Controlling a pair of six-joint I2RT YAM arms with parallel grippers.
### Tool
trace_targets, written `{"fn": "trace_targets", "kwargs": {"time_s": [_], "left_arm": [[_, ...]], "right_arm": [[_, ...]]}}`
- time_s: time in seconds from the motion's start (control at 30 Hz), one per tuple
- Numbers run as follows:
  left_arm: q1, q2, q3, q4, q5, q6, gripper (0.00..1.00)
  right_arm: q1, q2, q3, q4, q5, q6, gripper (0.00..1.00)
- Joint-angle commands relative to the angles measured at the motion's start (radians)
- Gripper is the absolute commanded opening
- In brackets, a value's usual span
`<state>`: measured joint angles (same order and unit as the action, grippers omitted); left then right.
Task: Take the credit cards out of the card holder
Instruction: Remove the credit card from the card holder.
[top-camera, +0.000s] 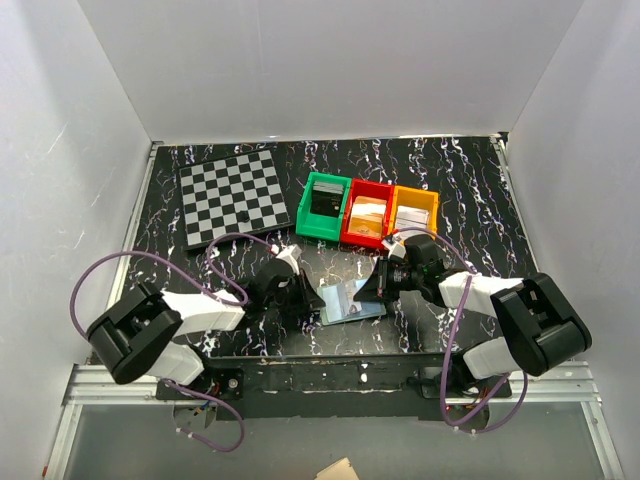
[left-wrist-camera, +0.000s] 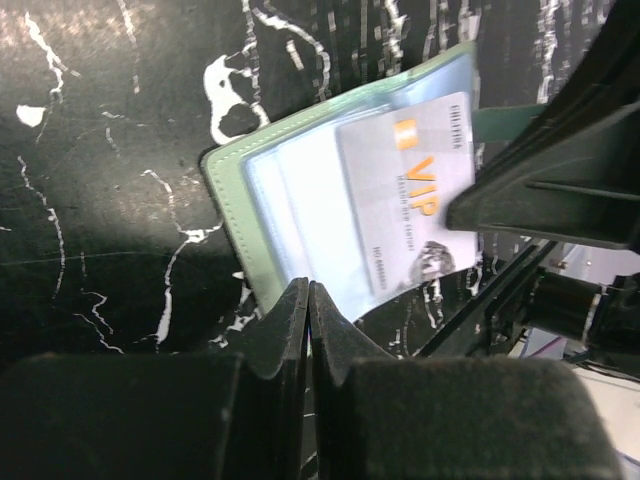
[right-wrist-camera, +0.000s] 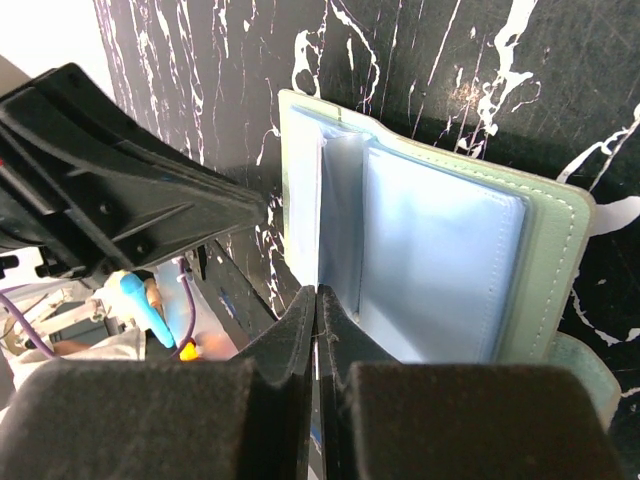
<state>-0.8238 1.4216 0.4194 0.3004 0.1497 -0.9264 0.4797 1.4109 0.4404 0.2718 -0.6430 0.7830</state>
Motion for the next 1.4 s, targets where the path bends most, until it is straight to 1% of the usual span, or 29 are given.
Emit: {"fn": "trace_targets", "kwargs": {"time_s": [0.0, 0.13, 0.4, 0.83, 1.0, 1.23, 1.37], "left_arm": [[-0.005, -0.090, 0.002, -0.023, -0.016, 0.017, 0.01], [-0.005, -0.098, 0.018, -0.003, -0.001, 0.011, 0.03], [-0.005, 0.037, 0.087, 0.077, 0.074, 0.011, 0.03], [-0.005, 0.129, 0.105, 0.117, 0.106, 0.006, 0.02], [-0.005, 0.158, 0.104, 0.143, 0.119, -0.002, 0.02], [-0.006, 0.166, 0.119, 0.134, 0.120, 0.001, 0.02], [-0.005, 0.174, 0.124, 0.132, 0.125, 0.006, 0.02]], "right_arm": [[-0.003, -0.003, 0.006, 0.033, -0.015, -0.001, 0.05], [-0.003, -0.003, 0.003, 0.033, -0.015, -0.001, 0.05], [-0.003, -0.001, 0.000, 0.037, -0.018, -0.001, 0.07], [-0.004, 0.003, 0.001, 0.035, -0.023, -0.005, 0.10], [-0.003, 0.005, 0.000, 0.033, -0.023, -0.004, 0.16], [-0.003, 0.008, 0.004, 0.026, -0.027, -0.007, 0.23], [-0.003, 0.011, 0.006, 0.026, -0.027, -0.005, 0.26]]}}
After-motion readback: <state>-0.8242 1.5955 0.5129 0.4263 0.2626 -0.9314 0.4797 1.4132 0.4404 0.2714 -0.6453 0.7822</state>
